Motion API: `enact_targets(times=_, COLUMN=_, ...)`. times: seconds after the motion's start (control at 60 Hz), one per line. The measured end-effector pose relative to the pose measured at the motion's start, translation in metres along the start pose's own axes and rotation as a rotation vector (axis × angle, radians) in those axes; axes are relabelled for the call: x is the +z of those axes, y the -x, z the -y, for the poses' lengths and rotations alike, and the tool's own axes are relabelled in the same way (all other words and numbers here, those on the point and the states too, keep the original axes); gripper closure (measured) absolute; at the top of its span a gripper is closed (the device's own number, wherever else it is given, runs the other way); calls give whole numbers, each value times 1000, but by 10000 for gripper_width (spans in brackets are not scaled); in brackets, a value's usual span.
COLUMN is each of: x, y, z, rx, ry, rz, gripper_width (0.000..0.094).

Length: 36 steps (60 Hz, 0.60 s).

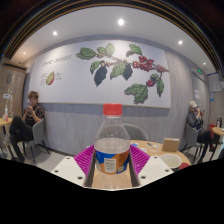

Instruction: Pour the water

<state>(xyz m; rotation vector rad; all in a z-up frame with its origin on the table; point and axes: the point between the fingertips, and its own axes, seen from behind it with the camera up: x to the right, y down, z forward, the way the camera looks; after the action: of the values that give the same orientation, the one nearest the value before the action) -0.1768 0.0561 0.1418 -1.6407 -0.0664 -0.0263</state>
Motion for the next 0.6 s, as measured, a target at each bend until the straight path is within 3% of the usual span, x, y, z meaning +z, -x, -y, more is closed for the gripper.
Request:
enact_targets(times=0.267, x=8, y=-20, z=-2, rx=110, ry=-32, rz=13, gripper_width=595)
enact_targets(times=0.433, x=11, y=-36, z=-2, rx=298, ry=-68, rz=26, gripper_width=600)
enact_targets(times=0.6, x=31, y=-70, z=-18, rx=927, ry=-50, rz=64, gripper_width=601)
